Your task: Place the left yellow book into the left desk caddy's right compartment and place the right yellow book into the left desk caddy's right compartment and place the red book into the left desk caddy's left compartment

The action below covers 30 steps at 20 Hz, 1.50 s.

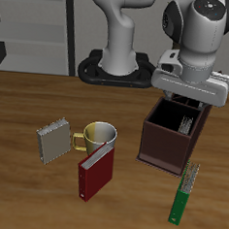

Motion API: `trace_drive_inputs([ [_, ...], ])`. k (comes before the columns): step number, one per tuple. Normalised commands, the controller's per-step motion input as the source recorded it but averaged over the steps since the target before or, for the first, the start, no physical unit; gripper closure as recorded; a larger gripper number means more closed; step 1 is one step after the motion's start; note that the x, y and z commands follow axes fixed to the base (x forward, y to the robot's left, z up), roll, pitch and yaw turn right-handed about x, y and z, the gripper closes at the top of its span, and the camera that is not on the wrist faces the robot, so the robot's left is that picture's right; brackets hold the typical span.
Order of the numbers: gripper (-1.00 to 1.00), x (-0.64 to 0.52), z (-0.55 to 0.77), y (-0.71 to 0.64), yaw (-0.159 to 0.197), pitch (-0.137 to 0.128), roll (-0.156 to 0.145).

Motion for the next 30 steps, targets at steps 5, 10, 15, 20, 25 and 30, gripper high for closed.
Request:
trace_drive_inputs([
  [5, -1.00, -0.19, 0.31, -0.55, 0.117, -0.093, -0.030],
  [10, -1.00, -0.06, 0.20, -0.70, 0.066, -0.039, -0.043],
  [15, -1.00, -0.12, -0.05, -0.73, 0.102, -0.028, -0.007],
  [20, -1.00, -0.07, 0.08, -0.68, 0.044, -0.024, 0.025],
  [25, -1.00, -0.02, -0.04, -0.83, 0.051, -0.030, -0.033],
  [30, -1.00, 0.02, 0.04, -0.96, -0.067, -0.004, -0.067],
])
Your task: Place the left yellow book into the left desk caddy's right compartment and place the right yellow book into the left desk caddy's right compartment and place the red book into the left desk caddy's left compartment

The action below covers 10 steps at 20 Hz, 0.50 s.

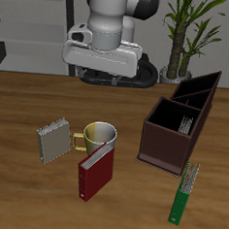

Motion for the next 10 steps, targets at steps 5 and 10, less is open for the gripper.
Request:
trace_drive_inputs([
  [5, -1.00, 0.03, -0.01, -0.47, -0.021, -0.028, -0.023],
  [10, -1.00, 0.06, -0.03, -0.31, -0.016, -0.026, 0.000],
])
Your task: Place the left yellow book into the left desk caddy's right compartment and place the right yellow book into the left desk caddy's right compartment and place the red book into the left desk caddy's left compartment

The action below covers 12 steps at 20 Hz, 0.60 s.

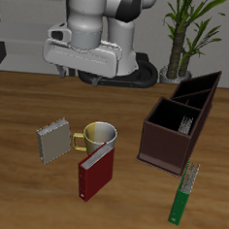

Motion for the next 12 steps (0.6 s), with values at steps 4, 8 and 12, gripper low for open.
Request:
trace_drive_inputs([
  [4, -1.00, 0.20, -0.20, -0.52, -0.064, -0.022, -0.027],
  [8, -1.00, 0.11, -0.22, -0.30, -0.077, 0.005, -0.028],
  [12, -1.00, 0.15, -0.24, -0.08, -0.039, 0.000, -0.018],
])
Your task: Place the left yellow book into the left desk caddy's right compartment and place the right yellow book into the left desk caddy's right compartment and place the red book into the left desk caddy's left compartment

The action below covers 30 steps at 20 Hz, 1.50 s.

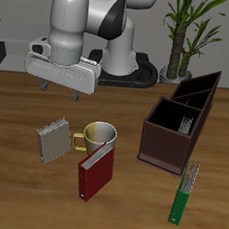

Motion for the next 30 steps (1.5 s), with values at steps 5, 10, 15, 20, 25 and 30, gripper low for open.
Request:
trace_drive_inputs([
  [5, -1.00, 0.14, -0.29, 0.03, -0.048, -0.021, 0.018],
  [10, -1.00, 0.05, -0.25, -0.18, -0.055, -0.013, -0.001],
  [15, -1.00, 0.04, -0.22, -0.09, -0.052, -0.018, -0.012],
  [20, -1.00, 0.10, -0.27, 0.00, -0.039, -0.002, 0.020],
  [25, -1.00, 0.03, -0.23, -0.05, -0.040, 0.003, -0.003],
  [30, -1.00, 0.00, -0.24, -0.09, -0.031, 0.011, -0.012],
])
